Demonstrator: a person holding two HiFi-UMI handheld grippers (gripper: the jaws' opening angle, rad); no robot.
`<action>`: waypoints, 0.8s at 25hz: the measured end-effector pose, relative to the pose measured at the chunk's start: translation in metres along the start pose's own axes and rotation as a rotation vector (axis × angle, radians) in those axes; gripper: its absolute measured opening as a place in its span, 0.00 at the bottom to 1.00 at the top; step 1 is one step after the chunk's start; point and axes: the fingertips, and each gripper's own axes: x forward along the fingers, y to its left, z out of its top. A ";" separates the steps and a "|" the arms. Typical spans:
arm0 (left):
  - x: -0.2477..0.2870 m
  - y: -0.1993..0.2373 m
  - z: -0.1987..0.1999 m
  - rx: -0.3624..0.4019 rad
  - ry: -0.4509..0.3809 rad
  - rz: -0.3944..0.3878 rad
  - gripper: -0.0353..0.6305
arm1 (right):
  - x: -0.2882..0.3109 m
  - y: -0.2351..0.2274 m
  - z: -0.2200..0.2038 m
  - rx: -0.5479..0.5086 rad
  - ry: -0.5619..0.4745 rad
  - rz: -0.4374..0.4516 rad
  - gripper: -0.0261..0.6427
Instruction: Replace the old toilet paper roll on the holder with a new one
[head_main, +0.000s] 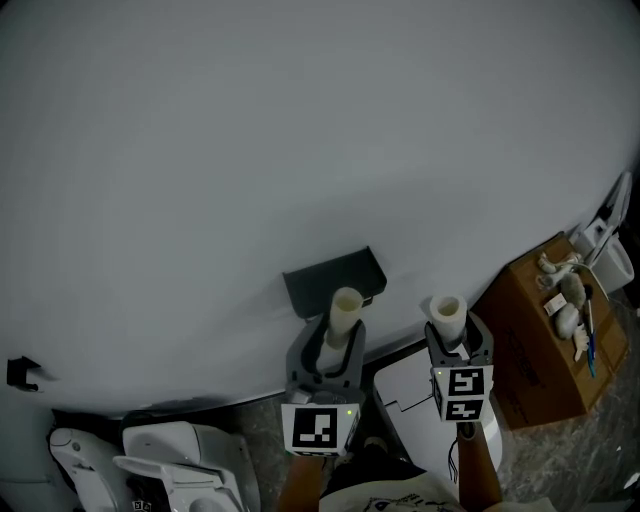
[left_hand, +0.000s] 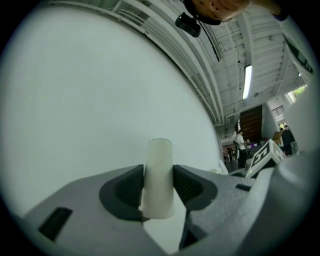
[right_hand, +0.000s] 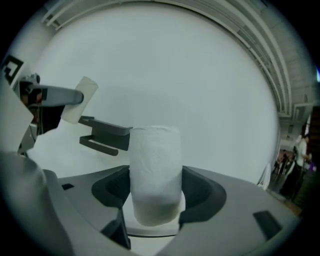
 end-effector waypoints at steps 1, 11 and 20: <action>-0.004 0.004 0.002 0.002 -0.002 0.009 0.33 | 0.003 0.001 0.001 -0.062 0.004 -0.008 0.50; -0.027 0.026 0.011 0.045 -0.013 0.072 0.33 | 0.041 0.018 0.006 -0.737 0.025 -0.024 0.50; -0.039 0.035 0.013 0.037 0.002 0.106 0.33 | 0.070 0.036 0.007 -1.166 0.011 -0.037 0.50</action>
